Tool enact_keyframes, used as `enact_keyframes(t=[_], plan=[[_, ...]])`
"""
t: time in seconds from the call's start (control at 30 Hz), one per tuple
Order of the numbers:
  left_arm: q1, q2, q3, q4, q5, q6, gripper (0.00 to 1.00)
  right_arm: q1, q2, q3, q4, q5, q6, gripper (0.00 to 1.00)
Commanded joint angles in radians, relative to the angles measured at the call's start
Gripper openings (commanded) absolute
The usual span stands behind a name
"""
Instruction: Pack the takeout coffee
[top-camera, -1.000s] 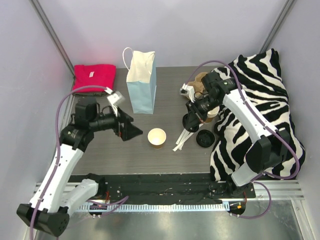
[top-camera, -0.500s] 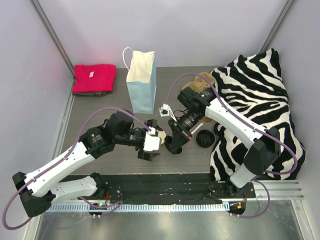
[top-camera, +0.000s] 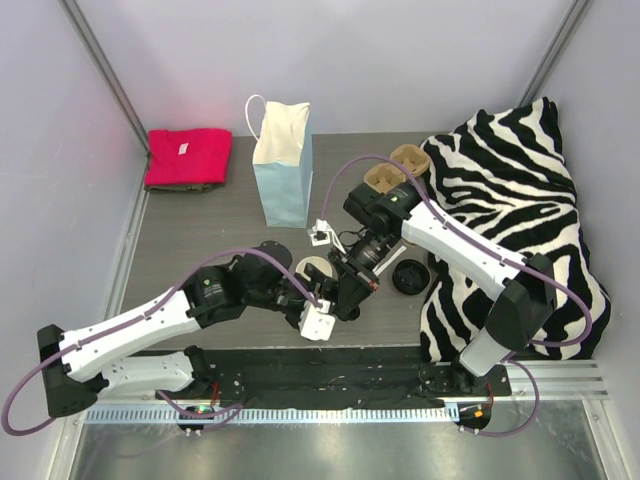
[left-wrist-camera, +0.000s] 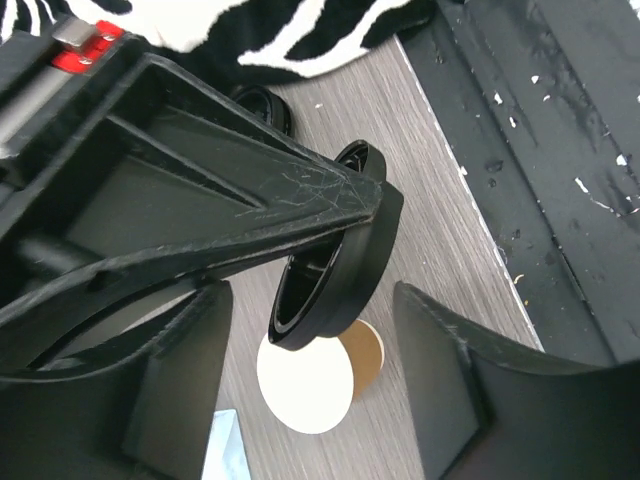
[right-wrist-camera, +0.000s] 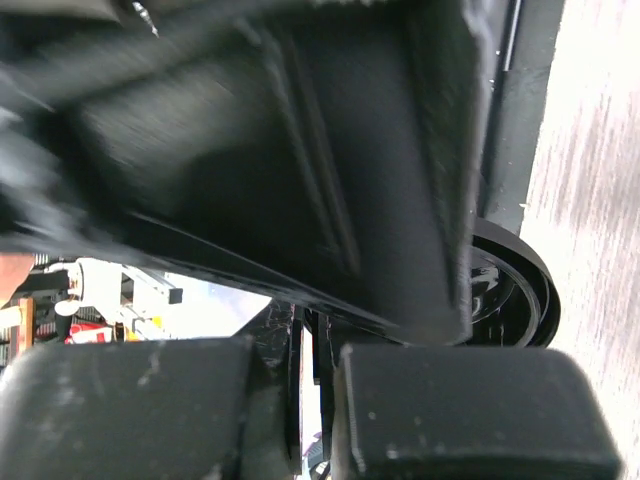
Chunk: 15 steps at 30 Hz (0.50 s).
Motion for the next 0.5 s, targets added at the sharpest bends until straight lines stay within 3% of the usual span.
enact_keyframes(t=[0.0, 0.17, 0.3, 0.33, 0.47], plan=[[-0.043, 0.0, -0.024, 0.112, -0.064, 0.02, 0.64, 0.018, -0.003, 0.018, -0.14, -0.05, 0.0, 0.01], [-0.073, -0.005, -0.048, 0.137, -0.098, 0.021, 0.53, 0.024, 0.002, 0.027, -0.14, -0.059, 0.006, 0.01], [-0.086, -0.012, -0.044, 0.132, -0.105, 0.003, 0.32, 0.024, 0.003, 0.049, -0.14, -0.051, 0.014, 0.01], [-0.086, -0.012, -0.039, 0.126, -0.111, -0.006, 0.29, 0.024, 0.005, 0.061, -0.142, -0.033, 0.014, 0.04], [-0.083, -0.02, -0.016, 0.085, -0.165, -0.179, 0.15, 0.005, 0.003, 0.188, -0.14, 0.047, 0.031, 0.35]])
